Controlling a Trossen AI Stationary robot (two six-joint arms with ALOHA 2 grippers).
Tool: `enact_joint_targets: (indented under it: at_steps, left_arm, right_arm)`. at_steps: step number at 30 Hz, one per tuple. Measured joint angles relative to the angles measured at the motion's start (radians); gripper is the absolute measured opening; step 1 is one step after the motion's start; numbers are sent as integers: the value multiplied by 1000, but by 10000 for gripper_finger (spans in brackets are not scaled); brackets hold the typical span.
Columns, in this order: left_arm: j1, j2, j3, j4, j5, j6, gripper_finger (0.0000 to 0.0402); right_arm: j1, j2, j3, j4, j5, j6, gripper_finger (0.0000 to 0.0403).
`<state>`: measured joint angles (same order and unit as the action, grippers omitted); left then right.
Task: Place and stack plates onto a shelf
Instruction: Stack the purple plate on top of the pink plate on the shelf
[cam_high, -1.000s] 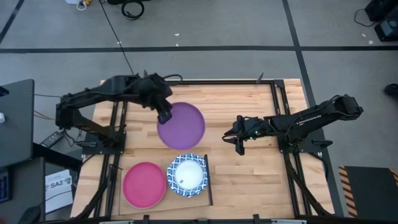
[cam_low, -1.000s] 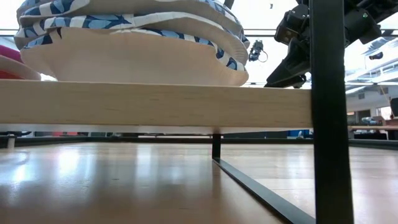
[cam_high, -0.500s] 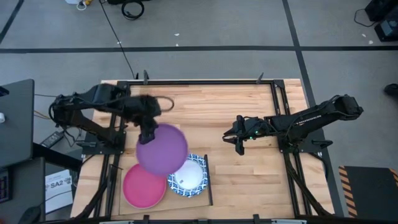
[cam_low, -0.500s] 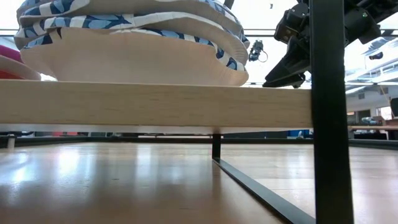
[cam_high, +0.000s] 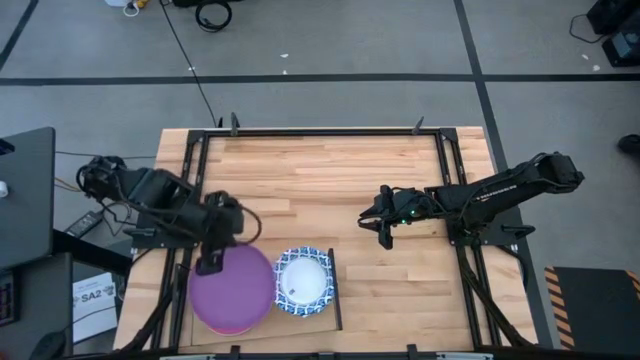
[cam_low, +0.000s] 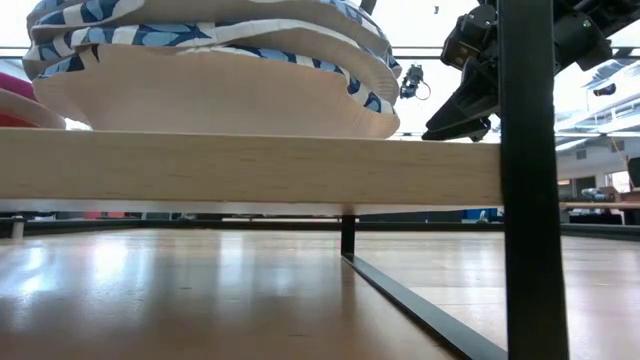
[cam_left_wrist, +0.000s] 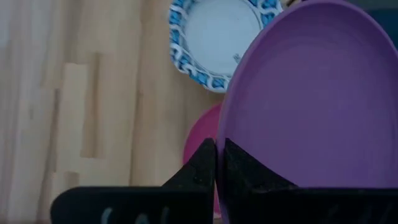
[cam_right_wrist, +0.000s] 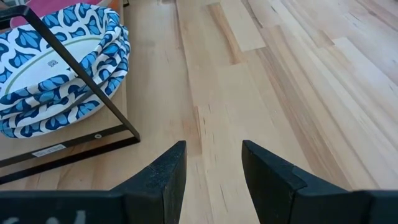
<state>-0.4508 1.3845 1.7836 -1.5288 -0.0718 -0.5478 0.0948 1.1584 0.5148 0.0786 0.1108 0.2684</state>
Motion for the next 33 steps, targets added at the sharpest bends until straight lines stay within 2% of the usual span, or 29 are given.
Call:
enact_joint_targets:
  at_steps: [5,12,16,22,33]
  left_arm:
    - [-100,3,-37,16,-21,-74,16]
    - [-188,4,-225,57,-21,-114,16]
    - [-188,4,-341,126,-3,-104,18]
    - [-176,4,-470,236,0,5,19]
    - [-107,4,-581,291,7,47,19]
  right_arm:
    - [0,0,0,0,0,-1,161]
    - [0,0,0,2,0,-1,161]
    - [0,0,0,2,0,-1,161]
    - [0,0,0,2,0,-1,161]
    - [0,0,0,2,0,-1,161]
